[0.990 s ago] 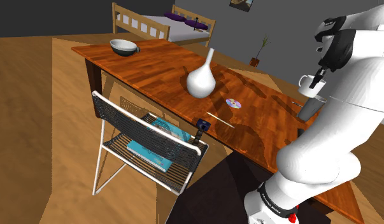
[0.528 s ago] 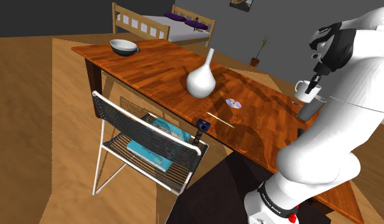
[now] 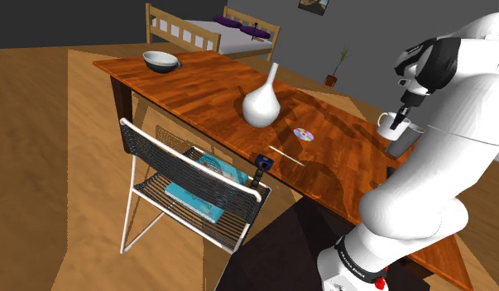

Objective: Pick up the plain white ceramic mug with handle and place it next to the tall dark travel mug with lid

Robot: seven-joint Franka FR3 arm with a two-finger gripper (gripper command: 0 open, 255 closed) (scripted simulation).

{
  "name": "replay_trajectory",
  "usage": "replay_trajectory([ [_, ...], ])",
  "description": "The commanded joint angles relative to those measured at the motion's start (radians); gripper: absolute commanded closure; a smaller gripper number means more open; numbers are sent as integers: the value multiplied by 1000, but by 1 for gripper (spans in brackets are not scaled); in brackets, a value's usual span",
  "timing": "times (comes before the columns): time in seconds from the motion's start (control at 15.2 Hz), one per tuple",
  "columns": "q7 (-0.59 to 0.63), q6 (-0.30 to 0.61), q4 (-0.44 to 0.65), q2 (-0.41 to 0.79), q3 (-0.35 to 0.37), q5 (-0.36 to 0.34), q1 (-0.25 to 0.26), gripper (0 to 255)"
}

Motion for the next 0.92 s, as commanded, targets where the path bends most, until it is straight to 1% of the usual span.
replay_trajectory([
  [0.0,-3,26,-19,8,2,6,-2,255],
  [0.86,-25,182,-131,67,23,54,-16,255],
])
